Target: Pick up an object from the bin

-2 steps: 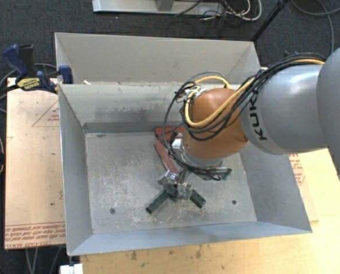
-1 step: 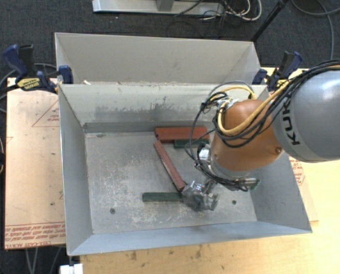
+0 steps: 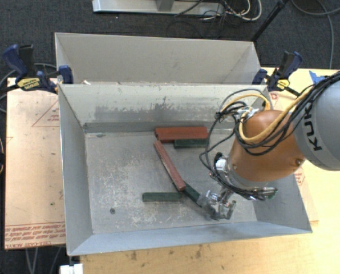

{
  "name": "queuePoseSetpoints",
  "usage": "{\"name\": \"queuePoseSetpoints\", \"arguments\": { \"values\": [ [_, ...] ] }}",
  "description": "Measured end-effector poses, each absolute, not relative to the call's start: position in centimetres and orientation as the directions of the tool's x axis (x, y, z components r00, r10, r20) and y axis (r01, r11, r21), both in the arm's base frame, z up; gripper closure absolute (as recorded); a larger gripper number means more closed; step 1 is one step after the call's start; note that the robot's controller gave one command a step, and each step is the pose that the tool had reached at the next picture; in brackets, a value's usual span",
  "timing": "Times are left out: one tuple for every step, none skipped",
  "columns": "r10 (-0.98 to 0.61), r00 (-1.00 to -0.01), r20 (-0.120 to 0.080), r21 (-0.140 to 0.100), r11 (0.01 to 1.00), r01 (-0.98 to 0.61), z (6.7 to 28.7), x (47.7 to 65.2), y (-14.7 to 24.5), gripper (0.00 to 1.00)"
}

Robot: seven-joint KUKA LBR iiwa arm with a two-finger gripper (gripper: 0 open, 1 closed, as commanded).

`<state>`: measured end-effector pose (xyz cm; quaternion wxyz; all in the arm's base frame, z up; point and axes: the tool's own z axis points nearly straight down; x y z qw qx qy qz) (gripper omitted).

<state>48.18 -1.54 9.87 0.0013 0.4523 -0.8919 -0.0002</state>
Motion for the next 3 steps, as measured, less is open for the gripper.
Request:
{"name": "queuePoseSetpoints", "arguments": {
  "values": [
    [-0.792, -0.610, -0.007, -0.002, 0.610, -0.792, 12.4, 50.3, 2.2, 1.00],
    [-0.703, -0.711, 0.000, 0.002, 0.711, -0.703, 12.5, 49.2, 0.5, 1.00],
    [-0.722, -0.692, -0.005, -0.002, 0.692, -0.722, 15.8, 48.6, 1.8, 1.00]
  ]
}}
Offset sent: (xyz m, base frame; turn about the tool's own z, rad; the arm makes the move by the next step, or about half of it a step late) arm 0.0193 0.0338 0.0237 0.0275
